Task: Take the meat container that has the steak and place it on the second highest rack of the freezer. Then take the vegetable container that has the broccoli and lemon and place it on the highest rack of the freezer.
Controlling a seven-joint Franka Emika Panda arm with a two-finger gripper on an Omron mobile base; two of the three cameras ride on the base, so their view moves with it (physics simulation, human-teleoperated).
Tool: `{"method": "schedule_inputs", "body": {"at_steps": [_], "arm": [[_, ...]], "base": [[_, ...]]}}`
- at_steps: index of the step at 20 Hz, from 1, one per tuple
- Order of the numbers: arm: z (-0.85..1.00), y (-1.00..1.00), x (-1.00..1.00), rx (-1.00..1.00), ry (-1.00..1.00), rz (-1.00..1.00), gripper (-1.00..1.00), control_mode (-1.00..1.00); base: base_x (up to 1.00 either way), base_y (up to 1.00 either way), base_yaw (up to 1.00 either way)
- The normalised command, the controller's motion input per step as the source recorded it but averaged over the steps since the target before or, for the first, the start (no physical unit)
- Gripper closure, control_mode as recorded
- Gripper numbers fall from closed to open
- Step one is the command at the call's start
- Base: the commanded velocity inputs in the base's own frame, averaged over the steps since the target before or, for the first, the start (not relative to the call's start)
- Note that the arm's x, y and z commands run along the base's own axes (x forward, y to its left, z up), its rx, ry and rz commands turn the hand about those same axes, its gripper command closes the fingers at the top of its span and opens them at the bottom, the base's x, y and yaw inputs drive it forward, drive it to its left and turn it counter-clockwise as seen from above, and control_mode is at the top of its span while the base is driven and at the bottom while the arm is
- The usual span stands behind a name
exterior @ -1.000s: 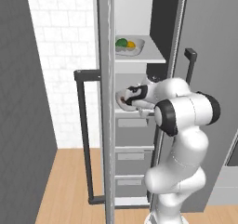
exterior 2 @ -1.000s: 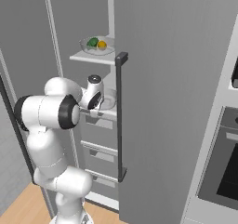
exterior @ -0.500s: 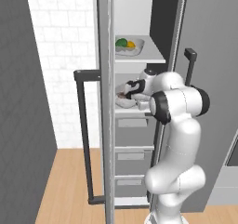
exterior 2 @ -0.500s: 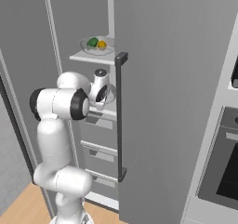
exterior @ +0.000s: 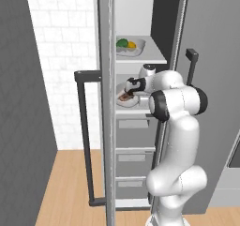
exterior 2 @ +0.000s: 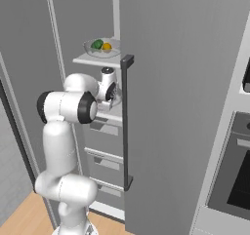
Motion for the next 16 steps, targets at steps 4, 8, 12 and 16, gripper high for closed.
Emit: {"method": "schedule_inputs", "body": {"at_steps": [4, 8, 12, 16], "arm": [[-0.01, 0.0, -0.16, 0.0, -0.09, 0.0, -1.0, -1.0], [0.0, 0.01, -0.39, 0.0, -0.13, 0.0, -1.0, -1.0], [-0.04, 0.02, -0.29, 0.0, -0.09, 0.0, -1.0, -1.0], [0.0, 0.08, -0.21, 0.0, -0.21, 0.0, -1.0, -1.0]], "base": [[0.0, 0.0, 0.0], [0.0, 0.0, 0.0], [0.0, 0.0, 0.0], [0.0, 0.0, 0.0]]}}
